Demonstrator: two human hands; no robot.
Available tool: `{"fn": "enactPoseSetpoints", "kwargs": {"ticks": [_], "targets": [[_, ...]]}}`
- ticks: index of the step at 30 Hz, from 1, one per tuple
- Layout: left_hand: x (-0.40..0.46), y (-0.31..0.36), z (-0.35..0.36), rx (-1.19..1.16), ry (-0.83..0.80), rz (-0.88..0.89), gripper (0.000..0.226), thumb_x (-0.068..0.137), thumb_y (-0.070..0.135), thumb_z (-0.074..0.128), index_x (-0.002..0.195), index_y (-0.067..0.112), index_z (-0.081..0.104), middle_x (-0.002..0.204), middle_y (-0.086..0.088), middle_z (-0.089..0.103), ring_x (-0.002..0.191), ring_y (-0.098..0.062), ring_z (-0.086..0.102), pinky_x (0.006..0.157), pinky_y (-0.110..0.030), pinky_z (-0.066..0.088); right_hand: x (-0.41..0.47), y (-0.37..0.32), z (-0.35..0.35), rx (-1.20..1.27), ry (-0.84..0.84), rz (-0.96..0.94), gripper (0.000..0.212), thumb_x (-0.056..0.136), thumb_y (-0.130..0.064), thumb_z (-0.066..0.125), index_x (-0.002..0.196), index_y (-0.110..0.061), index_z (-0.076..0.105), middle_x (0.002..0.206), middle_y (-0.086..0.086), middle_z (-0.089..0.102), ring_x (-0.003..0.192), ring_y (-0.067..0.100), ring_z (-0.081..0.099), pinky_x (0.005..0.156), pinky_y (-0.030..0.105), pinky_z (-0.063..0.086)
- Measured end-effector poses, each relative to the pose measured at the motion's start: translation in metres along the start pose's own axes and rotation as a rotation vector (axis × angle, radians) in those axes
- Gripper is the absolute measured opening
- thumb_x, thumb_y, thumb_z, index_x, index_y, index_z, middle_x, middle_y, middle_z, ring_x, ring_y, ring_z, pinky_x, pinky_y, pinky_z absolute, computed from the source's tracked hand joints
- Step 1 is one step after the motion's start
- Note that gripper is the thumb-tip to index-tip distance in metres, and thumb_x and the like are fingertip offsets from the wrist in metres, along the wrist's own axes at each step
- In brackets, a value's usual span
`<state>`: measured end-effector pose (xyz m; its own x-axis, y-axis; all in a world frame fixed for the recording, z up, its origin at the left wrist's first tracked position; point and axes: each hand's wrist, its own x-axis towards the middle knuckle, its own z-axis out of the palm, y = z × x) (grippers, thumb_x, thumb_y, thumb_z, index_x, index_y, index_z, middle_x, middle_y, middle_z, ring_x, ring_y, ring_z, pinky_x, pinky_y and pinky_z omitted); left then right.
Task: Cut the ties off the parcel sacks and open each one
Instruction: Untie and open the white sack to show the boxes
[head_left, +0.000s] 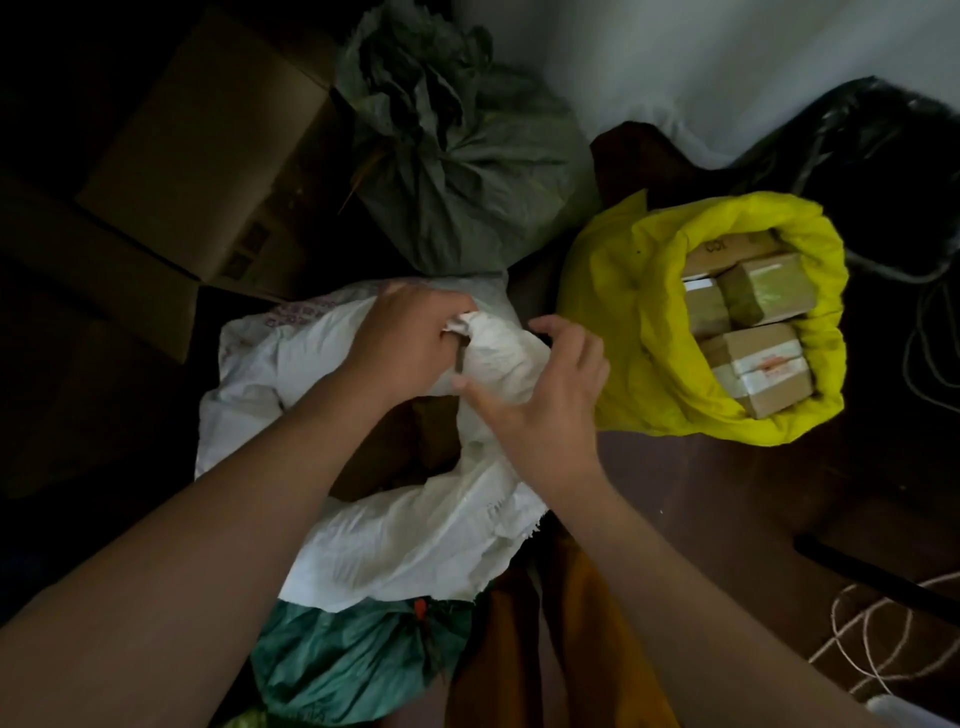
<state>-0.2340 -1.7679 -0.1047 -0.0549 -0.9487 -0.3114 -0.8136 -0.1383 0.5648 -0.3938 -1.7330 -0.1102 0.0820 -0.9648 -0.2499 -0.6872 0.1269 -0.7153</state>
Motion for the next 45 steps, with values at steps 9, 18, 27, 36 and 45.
{"fn": "enactPoseSetpoints", "kwargs": {"ticks": [9, 18, 27, 36, 45], "targets": [[0.007, -0.027, -0.002, -0.308, -0.253, -0.177, 0.010, 0.083, 0.007, 0.070, 0.093, 0.006, 0.071, 0.091, -0.006, 0.069, 0.086, -0.014, 0.063, 0.077, -0.022, 0.048, 0.026, 0.038, -0.021, 0.484, -0.346, 0.218, 0.022, 0.081, -0.014, 0.076, 0.093, -0.032, 0.070, 0.089, -0.023, 0.072, 0.087, -0.004, 0.065, 0.077, 0.015, 0.052], [-0.003, -0.014, 0.009, -0.072, 0.081, -0.050, 0.038, 0.072, 0.019, 0.079, 0.105, 0.023, 0.060, 0.119, -0.001, 0.054, 0.116, -0.022, 0.043, 0.093, -0.031, 0.033, 0.029, 0.054, -0.021, 0.841, -0.485, 0.648, 0.029, 0.099, -0.019, 0.053, 0.116, 0.002, 0.063, 0.115, 0.022, 0.067, 0.099, 0.028, 0.067, 0.082, 0.038, 0.057], [-0.007, 0.013, 0.008, 0.207, -0.186, 0.388, 0.030, 0.086, 0.020, 0.063, 0.115, 0.023, 0.068, 0.112, 0.005, 0.068, 0.114, -0.015, 0.054, 0.114, -0.037, 0.019, 0.023, 0.054, -0.028, 0.812, -0.436, 0.657, 0.015, 0.099, -0.021, 0.053, 0.103, -0.009, 0.063, 0.119, 0.021, 0.065, 0.107, 0.032, 0.062, 0.098, 0.050, 0.049], [-0.008, 0.034, 0.016, 0.270, -0.153, 0.033, 0.019, 0.092, 0.025, 0.048, 0.094, 0.020, 0.066, 0.100, 0.001, 0.048, 0.109, -0.021, 0.037, 0.086, -0.026, 0.020, -0.007, 0.029, -0.033, 0.037, -0.433, 0.373, 0.091, 0.065, -0.053, 0.080, 0.139, -0.027, 0.035, 0.133, 0.002, 0.042, 0.123, 0.022, 0.042, 0.093, 0.029, 0.042], [-0.052, 0.054, 0.015, 0.180, 0.119, -0.263, 0.039, 0.090, 0.021, 0.059, 0.128, 0.029, 0.057, 0.141, 0.000, 0.040, 0.134, -0.020, 0.027, 0.111, -0.036, 0.015, -0.017, 0.043, -0.044, 0.623, -0.512, 0.603, 0.034, 0.087, -0.008, 0.071, 0.095, -0.035, 0.052, 0.098, -0.007, 0.067, 0.089, 0.015, 0.067, 0.074, 0.041, 0.060]]}}
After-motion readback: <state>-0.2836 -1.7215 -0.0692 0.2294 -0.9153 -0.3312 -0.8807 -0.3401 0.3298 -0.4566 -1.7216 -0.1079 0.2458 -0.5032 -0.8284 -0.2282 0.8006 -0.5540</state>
